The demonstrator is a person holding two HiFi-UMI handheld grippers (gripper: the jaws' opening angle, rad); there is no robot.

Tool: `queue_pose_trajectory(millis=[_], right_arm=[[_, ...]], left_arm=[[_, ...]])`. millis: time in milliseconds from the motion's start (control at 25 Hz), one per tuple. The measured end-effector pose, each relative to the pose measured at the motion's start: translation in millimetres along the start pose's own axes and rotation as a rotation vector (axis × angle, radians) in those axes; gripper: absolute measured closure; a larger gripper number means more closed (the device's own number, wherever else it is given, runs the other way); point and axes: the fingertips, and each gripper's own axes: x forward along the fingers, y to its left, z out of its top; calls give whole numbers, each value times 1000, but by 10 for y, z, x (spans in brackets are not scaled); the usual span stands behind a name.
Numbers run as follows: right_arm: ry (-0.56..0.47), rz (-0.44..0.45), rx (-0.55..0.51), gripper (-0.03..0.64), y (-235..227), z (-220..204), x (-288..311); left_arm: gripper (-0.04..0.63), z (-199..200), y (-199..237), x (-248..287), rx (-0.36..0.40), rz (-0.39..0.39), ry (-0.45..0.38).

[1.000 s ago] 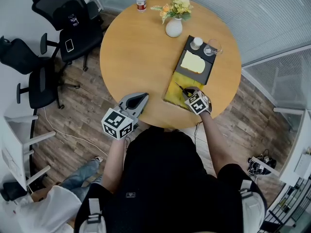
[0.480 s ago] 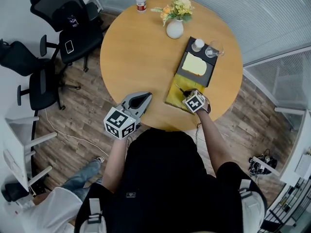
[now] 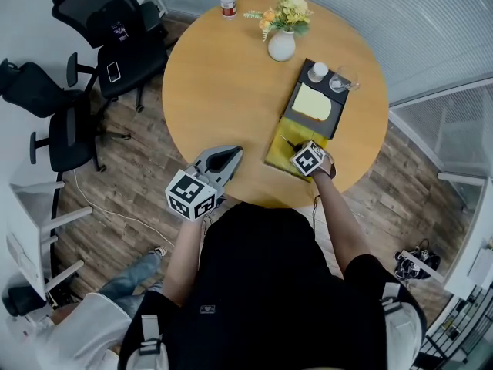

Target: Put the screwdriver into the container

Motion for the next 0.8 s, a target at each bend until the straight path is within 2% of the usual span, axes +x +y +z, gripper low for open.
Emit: queue_pose_trajectory(millis=[280, 360, 400, 480, 680, 720, 760, 800], right_arm=[[-3, 16, 7, 556, 22, 2, 14], [-36, 19, 36, 476, 32, 35, -24], [-65, 5, 56, 466, 14, 64, -60], [-117, -32, 85, 466, -45, 103, -144], [-201, -59, 111, 466, -83, 129, -359], [-223, -72, 110, 495, -101, 123, -420], [-252, -78, 112, 576, -109, 119, -485], [-285, -77, 115, 584, -103, 118, -548]], left_arm=[[591, -19, -44, 27, 7, -17, 11], [591, -8, -68, 31, 14, -23, 14], [591, 0, -76, 31, 17, -25, 15], [591, 19, -91, 32, 24, -29, 16], [591, 52, -181, 44, 40, -40, 14], [591, 54, -209, 48, 43, -42, 13], [591, 57, -237, 50, 45, -44, 11], [591, 61, -264, 50, 46, -46, 9]])
